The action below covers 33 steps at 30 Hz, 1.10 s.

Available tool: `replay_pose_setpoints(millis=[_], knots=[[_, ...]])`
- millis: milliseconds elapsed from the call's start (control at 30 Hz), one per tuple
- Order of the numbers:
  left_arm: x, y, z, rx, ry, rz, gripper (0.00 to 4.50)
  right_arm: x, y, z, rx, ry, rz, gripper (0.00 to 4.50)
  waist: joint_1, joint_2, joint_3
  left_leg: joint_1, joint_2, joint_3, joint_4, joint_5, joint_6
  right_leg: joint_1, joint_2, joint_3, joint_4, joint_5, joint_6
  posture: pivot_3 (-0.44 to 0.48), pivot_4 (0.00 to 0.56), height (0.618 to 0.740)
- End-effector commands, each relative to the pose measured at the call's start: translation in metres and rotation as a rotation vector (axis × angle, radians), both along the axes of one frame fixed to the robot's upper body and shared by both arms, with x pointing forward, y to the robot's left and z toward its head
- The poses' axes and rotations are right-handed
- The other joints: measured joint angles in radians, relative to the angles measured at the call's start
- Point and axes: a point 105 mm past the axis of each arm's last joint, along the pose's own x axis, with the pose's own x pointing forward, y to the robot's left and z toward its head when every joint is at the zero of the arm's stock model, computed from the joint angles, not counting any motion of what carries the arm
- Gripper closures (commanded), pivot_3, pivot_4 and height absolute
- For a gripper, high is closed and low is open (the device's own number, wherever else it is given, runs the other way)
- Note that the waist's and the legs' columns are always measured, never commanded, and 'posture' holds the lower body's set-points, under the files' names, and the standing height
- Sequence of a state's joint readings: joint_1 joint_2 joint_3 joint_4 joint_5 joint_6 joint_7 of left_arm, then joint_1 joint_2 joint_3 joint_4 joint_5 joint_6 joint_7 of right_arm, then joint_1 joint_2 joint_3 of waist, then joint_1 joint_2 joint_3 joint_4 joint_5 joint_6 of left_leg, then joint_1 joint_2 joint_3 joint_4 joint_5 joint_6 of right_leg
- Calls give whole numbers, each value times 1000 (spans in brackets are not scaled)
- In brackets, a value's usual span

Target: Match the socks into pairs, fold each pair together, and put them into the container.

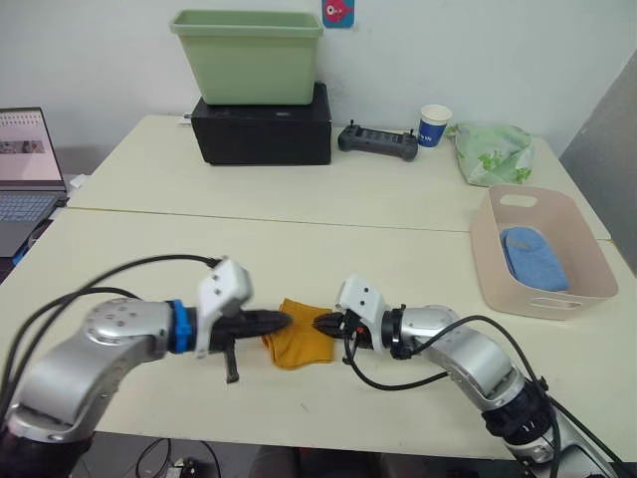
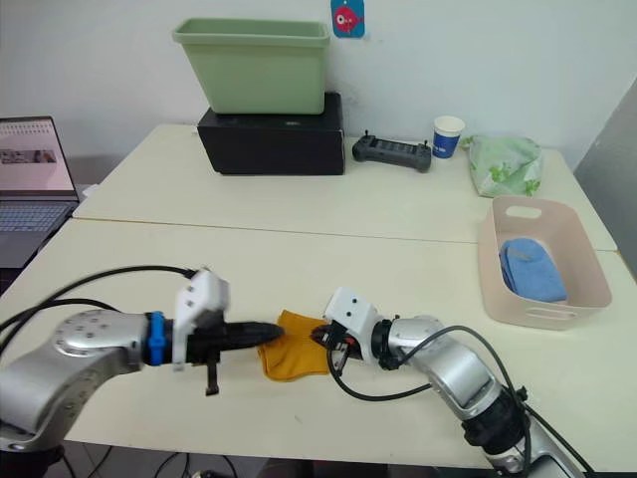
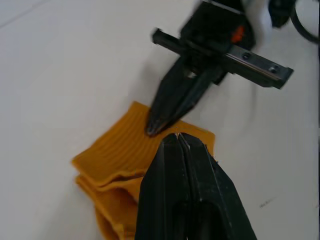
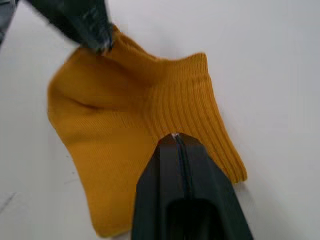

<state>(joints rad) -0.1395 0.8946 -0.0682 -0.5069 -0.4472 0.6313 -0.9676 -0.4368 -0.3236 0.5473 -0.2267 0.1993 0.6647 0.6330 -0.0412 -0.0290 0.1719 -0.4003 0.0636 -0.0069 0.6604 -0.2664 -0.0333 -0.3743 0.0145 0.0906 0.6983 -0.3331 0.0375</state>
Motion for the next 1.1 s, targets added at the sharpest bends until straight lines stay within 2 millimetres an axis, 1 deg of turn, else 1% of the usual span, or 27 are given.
replay_pose_setpoints(millis=[33, 133, 200, 333, 400, 433, 500, 567, 633, 700, 767, 833, 900, 967, 1033, 1100], knots=[[18, 14, -25, 124, -36, 67, 4500, 8, 7, 7, -8, -70, -14, 4469, -2, 0, 0, 0, 0, 0, 0, 0, 0, 0, 0, 0, 0, 0, 0, 0, 150, 719], [24, 31, -39, 184, -41, 113, 4500, 8, 7, 8, -10, -79, -15, 4469, 1, 0, 0, -1, 0, 1, 0, 0, 0, -2, 1, 1, 0, 0, 0, 0, 150, 719], [25, 37, -43, 201, -39, 125, 4500, 8, 6, 8, -11, -83, -11, 4469, 2, 0, 0, -1, 0, 1, 0, 0, 0, -2, 0, 1, 0, 0, 0, 0, 150, 719], [14, 40, -43, 109, 60, 191, 4500, 3, -3, 6, -16, -101, 33, 4469, -3, 0, 0, 0, 1, 2, 0, 0, 0, -1, 0, 2, 1, 0, 0, 0, 150, 719], [9, 39, -44, 68, 94, 209, 4500, 1, -11, 4, -50, -132, 81, 4469, -5, 0, 0, 0, 1, 3, 0, 0, 0, -1, 0, 2, 1, 0, 0, 0, 150, 719], [8, 37, -40, 47, 93, 207, 4500, 2, -15, 6, -58, -150, 96, 4469, -5, 0, 0, 0, 1, 3, 0, 0, 0, -1, 0, 2, 1, 0, 0, 0, 150, 719], [8, 30, -27, -10, 60, 184, 4500, 4, -17, 21, -3, -171, 110, 4469, -6, 0, 0, 0, 1, 3, 0, 0, 0, -1, 0, 2, 1, 0, 0, 0, 150, 719], [8, 21, -8, -93, 40, 153, 4500, -1, -14, 40, 70, -171, 149, 4469, -6, 0, 0, 0, 1, 3, 0, 0, 0, -1, 0, 1, 1, 0, 0, 0, 150, 719], [6, 16, 2, -106, 25, 107, 4500, -6, -9, 46, 91, -165, 186, 4469, -6, 0, 1, 0, 1, 3, 0, 0, 0, -1, 0, 1, 1, 0, 0, 0, 150, 719], [7, 13, 7, -105, 24, 80, 4500, -9, -3, 43, 88, -159, 199, 4469, -5, 0, 1, -1, 1, 2, 0, 0, 0, -1, 0, 0, 1, 0, 0, 0, 150, 719], [11, 12, 6, -92, 26, 90, 4500, -16, 3, 33, 60, -152, 243, 4469, -6, 0, 1, 0, 1, 2, 0, 0, 0, 0, 0, 0, 1, 0, 0, 0, 150, 719], [17, 18, -8, -32, 35, 126, 4500, -24, 9, 21, 26, -137, 301, 4469, -6, 0, 1, 0, 0, 2, 0, 0, 0, 0, 0, 0, 1, 0, 0, 0, 150, 719], [19, 23, -20, 6, 48, 152, 4500, -27, 11, 13, 0, -126, 331, 4469, -6, 0, 1, 0, 0, 2, 0, 0, 0, -1, 0, 1, 0, 0, 0, 0, 150, 719], [20, 27, -28, 9, 81, 192, 4500, -28, 10, 6, -34, -125, 348, 4469, -6, 0, 1, 0, 0, 2, 0, 0, 0, -1, 0, 1, 0, 0, 0, 0, 150, 719], [21, 35, -41, 54, 89, 217, 4500, -31, 0, -5, -86, -112, 356, 4469, -5, 0, 1, 0, 0, 2, 0, 0, 0, -1, 0, 1, 0, 0, 0, 0, 150, 719], [20, 39, -46, 70, 88, 228, 4500, -33, -9, -11, -114, -100, 349, 4469, -3, 0, 1, 0, 0, 1, 0, 0, 0, 0, 0, 1, 0, 0, 0, 0, 150, 719]])
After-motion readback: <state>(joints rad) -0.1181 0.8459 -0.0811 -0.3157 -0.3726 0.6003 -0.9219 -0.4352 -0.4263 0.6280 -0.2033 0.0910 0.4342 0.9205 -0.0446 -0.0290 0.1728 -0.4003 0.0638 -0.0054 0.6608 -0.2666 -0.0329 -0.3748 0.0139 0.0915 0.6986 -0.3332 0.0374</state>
